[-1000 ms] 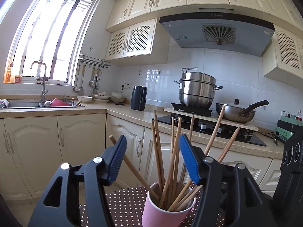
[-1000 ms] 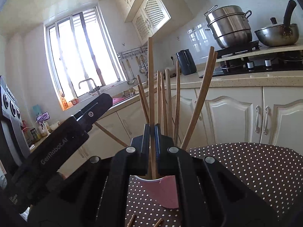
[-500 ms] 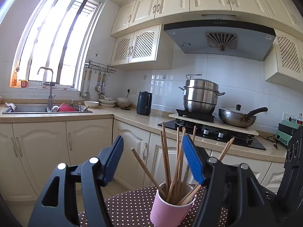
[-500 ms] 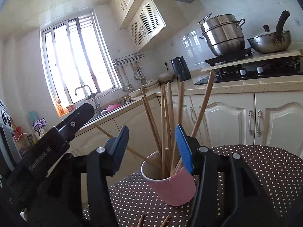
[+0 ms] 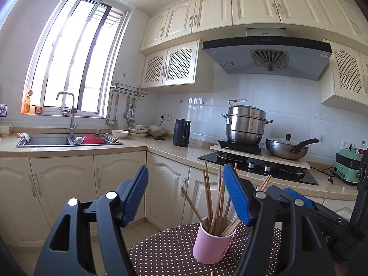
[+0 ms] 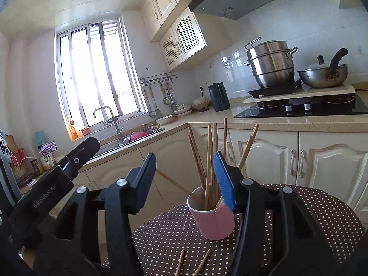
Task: Organize utensils
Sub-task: 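Move the open right gripper back toward the remaining chopsticks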
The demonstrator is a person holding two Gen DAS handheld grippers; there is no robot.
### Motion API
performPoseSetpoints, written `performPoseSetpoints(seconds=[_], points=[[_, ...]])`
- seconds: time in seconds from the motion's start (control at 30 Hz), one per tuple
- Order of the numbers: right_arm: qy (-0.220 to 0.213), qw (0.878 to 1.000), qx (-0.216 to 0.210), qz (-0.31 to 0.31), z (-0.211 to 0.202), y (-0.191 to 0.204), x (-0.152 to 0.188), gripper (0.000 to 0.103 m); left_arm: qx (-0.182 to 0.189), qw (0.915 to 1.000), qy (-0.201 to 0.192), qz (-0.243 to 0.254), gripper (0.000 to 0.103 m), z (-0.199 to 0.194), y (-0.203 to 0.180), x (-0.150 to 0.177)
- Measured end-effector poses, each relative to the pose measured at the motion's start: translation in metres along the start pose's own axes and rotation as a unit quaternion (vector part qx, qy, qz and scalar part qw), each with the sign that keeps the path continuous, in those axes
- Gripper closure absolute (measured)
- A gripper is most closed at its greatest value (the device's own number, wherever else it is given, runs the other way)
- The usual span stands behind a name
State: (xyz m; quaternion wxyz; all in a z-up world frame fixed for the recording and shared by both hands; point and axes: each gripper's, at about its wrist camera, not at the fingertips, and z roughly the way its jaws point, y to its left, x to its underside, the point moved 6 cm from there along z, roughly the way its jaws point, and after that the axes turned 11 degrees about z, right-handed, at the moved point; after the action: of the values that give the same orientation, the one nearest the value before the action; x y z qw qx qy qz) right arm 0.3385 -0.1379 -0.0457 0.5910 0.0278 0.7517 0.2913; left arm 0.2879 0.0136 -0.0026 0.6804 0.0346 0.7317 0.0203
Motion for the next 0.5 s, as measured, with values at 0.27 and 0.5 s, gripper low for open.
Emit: performPoseSetpoints(seconds=[0.27, 0.5], points=[[0.001, 0.999, 0.014, -0.043, -0.044, 0.022, 0.006, 0.050, -0.001, 0.9994, 0.033, 0.011, 0.034, -0.034, -0.006, 0.011], [0.017, 0.996, 0.045, -0.073, -0.069, 0.019, 0.029, 0.049, 0.005, 0.9969, 0.073, 0.026, 0.033, -0.051, -0.022, 0.039]])
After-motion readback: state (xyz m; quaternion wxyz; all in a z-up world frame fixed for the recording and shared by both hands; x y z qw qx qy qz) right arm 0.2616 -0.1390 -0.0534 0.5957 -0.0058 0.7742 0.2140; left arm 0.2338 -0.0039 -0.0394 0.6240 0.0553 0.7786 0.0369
